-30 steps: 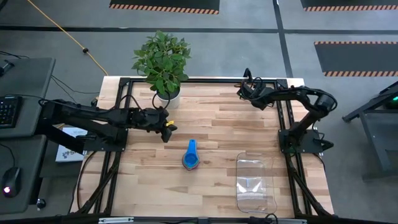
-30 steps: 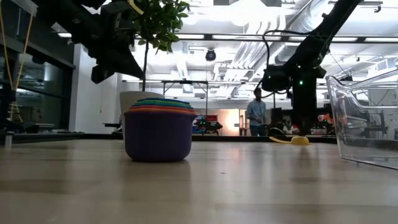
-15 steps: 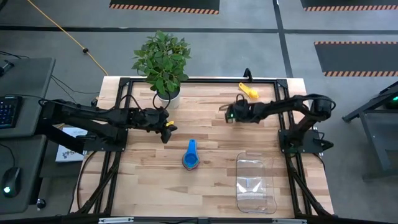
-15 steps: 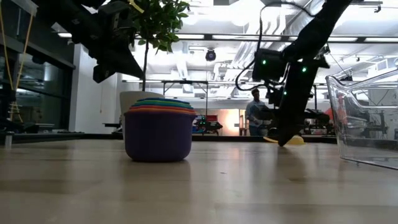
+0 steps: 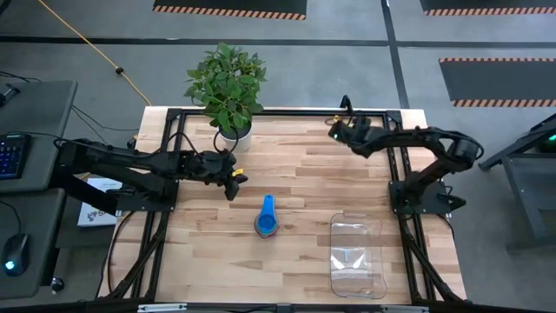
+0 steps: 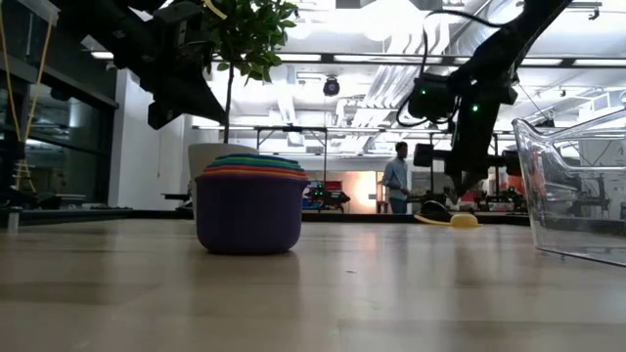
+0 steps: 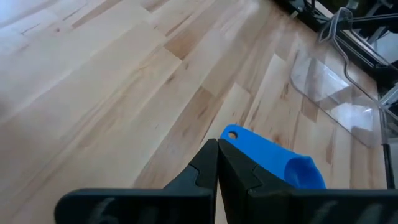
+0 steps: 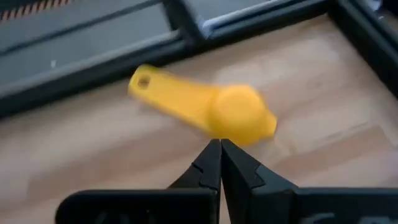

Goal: Nest measuring cups in basket
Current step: Stack the yellow measuring cup on top of the blue measuring cup

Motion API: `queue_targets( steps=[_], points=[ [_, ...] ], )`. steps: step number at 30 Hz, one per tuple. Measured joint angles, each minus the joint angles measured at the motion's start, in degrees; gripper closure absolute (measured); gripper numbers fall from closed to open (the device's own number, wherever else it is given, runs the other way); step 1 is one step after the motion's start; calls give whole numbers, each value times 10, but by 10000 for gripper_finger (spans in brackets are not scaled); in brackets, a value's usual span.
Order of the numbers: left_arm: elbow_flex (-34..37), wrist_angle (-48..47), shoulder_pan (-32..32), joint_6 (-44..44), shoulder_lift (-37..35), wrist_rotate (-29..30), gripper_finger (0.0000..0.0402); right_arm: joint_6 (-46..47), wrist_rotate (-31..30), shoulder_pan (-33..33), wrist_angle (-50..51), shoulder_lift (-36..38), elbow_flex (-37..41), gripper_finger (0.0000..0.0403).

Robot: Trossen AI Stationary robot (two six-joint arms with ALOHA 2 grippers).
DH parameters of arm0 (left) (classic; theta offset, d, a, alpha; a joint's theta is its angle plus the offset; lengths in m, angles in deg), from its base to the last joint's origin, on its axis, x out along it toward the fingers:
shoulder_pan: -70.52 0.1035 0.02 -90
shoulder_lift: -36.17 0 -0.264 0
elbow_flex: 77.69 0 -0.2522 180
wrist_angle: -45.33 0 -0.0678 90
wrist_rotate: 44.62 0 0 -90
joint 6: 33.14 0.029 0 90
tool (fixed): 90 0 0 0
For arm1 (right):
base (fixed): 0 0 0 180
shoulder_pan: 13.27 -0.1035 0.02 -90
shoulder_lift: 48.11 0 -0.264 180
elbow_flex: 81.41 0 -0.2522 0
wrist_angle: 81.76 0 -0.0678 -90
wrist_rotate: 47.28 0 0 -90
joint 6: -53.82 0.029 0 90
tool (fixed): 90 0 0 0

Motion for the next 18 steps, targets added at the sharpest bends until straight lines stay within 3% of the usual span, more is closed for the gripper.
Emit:
queue_targets(
  steps=[7,15,18],
  points=[
    [0,0,1,-20,0,28,401,-25,21,97,-70,-41,0,403],
    [0,0,1,-24,0,34,401,-68,23,118,-70,-64,1,403],
    [0,0,0,-24,0,36,401,-76,57,128,-77,-59,0,403]
  ],
)
